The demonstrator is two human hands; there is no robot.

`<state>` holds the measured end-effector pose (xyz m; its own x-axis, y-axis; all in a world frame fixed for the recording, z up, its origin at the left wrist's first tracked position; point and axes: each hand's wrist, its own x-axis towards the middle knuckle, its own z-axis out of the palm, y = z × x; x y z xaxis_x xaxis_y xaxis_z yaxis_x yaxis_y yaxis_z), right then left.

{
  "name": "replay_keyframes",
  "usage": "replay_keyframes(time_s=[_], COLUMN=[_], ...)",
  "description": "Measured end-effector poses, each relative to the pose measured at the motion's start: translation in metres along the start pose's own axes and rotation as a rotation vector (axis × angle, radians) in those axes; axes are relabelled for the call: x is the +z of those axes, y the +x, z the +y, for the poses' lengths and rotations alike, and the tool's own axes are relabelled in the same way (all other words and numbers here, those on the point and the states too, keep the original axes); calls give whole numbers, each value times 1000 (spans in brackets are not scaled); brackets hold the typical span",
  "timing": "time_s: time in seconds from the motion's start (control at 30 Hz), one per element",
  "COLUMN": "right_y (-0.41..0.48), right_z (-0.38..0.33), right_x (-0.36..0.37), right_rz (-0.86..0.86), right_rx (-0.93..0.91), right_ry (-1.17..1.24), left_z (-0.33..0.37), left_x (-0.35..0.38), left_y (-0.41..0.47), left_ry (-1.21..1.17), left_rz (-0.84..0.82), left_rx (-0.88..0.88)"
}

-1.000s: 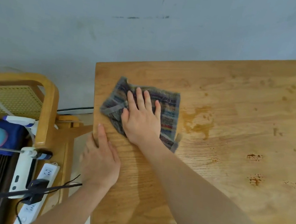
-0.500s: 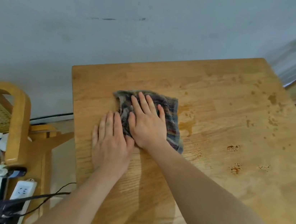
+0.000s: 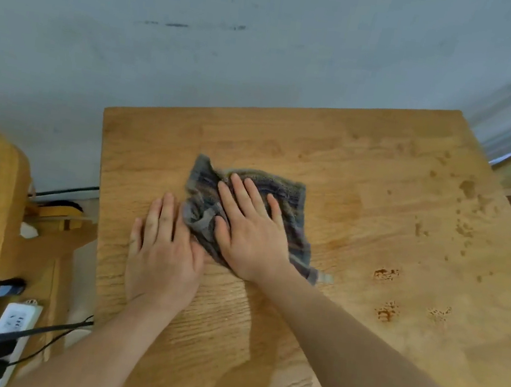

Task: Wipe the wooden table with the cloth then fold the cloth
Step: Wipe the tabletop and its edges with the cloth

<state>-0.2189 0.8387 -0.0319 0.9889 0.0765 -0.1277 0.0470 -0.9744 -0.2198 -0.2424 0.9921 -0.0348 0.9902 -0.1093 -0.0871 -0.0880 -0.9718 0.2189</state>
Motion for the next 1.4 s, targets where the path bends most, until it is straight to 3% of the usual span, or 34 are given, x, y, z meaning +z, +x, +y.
replay_keyframes(time_s=[0.07, 0.13, 0.27, 0.33, 0.43, 0.57, 0.73, 0.83, 1.03, 1.3, 1.4], right_y=[0, 5, 32, 49, 66, 90, 113, 119, 118, 144, 140], right_z=[46, 82, 69, 25, -45, -20, 72, 53, -79, -76, -63], right_x=[-9, -19, -19, -11, 3, -1, -27, -25, 8, 2, -2], right_rz=[20, 31, 54, 50, -37, -33, 56, 59, -66, -147, -132], right_rx=[27, 199, 392, 273, -63, -206, 201, 324, -115, -489, -440], right_ry=[-31, -21, -3, 40, 89, 26, -22, 15, 79, -52, -35], left_z=[1, 2, 5, 6, 5, 4, 5, 5, 6, 8, 6], left_x=[1, 1, 0, 1, 1, 2, 2, 1, 1, 0, 2], left_y=[-1, -1, 1, -1, -2, 3, 1, 4, 0, 0, 2], left_ry=[0, 5, 36, 63, 53, 73, 38, 51, 79, 117, 104], left_rz=[-12, -28, -28, -28, -17, -18, -15, -11, -12, 0, 14], left_rx=[-5, -7, -27, -33, -95, -96, -56, -48, -76, -80, -69])
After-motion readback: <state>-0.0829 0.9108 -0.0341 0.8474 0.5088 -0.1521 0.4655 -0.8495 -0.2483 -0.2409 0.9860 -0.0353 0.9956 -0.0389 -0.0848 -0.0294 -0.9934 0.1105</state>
